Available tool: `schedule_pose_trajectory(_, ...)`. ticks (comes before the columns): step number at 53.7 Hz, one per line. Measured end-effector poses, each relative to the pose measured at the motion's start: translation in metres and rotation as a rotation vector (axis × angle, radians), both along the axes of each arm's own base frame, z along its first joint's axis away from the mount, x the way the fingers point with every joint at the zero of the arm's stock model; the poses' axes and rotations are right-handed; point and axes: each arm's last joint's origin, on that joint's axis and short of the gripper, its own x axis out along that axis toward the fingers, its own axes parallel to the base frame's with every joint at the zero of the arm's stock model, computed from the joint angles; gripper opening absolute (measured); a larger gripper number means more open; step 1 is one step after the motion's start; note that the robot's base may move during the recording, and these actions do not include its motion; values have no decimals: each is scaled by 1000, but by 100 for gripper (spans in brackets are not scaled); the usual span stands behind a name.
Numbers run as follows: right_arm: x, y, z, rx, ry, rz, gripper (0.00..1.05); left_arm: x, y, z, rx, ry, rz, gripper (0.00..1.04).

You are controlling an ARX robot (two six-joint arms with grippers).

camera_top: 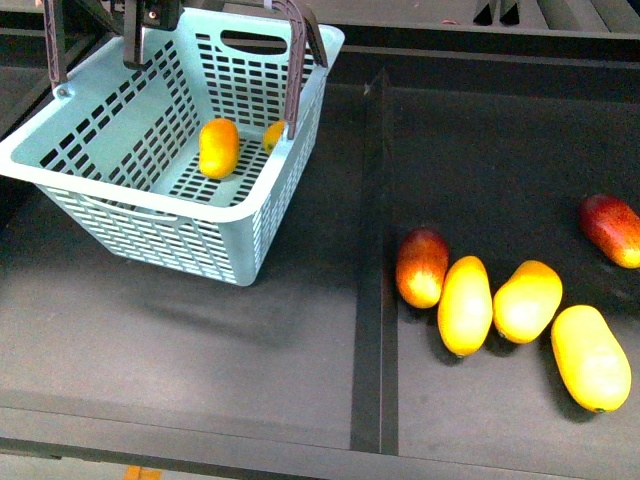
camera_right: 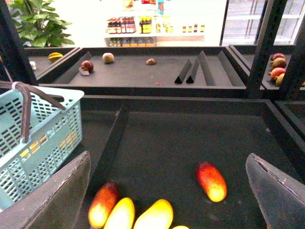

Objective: Pick lemon and mango into basket

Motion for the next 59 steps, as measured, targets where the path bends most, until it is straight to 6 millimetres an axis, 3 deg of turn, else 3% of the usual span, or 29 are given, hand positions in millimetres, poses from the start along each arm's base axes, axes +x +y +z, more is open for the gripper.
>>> schedule_pose_trajectory(6, 0, 0, 0, 0, 0, 0, 96, -21, 4, 21, 4, -21, 41, 50)
schedule_pose_trajectory(20, 0, 0, 0, 0, 0, 0, 96, -103, 25, 79, 127, 6, 167, 97)
schedule_pose_trajectory(27, 0, 0, 0, 0, 0, 0, 96, -121, 29, 99, 179, 22, 174, 98)
schedule_pose_trajectory(30, 0, 0, 0, 0, 0, 0, 96, -127, 32, 92, 302, -216, -33, 85)
schedule_pose_trajectory(33, 0, 0, 0, 0, 0, 0, 96, -145, 38, 78, 586, -412, -166, 73)
schedule_pose_trajectory(40, 0, 0, 0, 0, 0, 0, 96, -189, 55, 64, 1130, -562, -270, 48)
schedule_pose_trajectory(46, 0, 0, 0, 0, 0, 0, 96, -217, 65, 54, 1293, -556, -304, 29)
schedule_pose_trajectory(53, 0, 0, 0, 0, 0, 0, 96, -245, 71, 38, 1352, -535, -349, 4)
schedule_pose_trajectory(59, 0, 0, 0, 0, 0, 0, 96, -265, 76, 31, 1368, -531, -350, 3)
